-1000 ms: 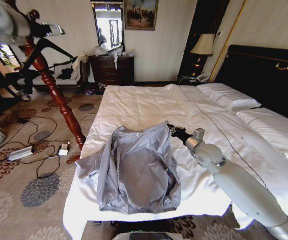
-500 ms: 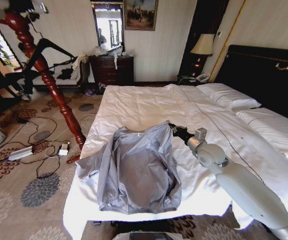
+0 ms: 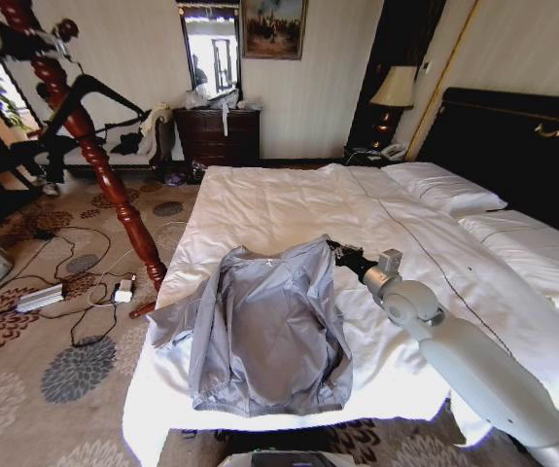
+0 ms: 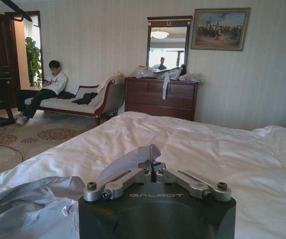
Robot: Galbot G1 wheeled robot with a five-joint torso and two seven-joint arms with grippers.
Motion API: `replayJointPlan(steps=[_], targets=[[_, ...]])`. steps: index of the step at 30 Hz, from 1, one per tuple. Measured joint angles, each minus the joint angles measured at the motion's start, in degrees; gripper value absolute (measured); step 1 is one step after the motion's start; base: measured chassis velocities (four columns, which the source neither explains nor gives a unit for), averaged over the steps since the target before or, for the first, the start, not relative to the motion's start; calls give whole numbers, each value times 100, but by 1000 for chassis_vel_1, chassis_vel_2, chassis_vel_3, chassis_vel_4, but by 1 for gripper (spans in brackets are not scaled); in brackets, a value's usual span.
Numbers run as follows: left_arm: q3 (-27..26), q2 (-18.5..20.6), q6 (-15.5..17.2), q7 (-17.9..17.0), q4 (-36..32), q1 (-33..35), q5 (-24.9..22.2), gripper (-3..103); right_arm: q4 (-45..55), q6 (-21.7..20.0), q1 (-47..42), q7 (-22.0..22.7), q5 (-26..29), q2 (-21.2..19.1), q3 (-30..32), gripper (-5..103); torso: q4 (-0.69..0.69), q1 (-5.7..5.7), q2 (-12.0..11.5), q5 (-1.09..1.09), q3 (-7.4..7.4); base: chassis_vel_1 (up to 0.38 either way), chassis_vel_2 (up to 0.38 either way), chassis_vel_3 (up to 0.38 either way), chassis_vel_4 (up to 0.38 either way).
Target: Pick up the clothes from the bed and hang them on the clothes hanger.
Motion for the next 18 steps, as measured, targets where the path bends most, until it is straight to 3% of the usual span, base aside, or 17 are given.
replayJointPlan(steps=[8, 18], targets=[[228, -386, -6, -62, 445, 12, 8, 89, 1, 2, -32, 7, -8, 5, 5, 0, -2, 0, 0, 2, 1, 0, 0, 0, 0], [270, -423, -9, -186, 547, 207, 77, 88, -10, 15, -56, 8, -19, -27, 19, 0, 0, 0, 0, 1, 0, 0, 0, 0, 0]])
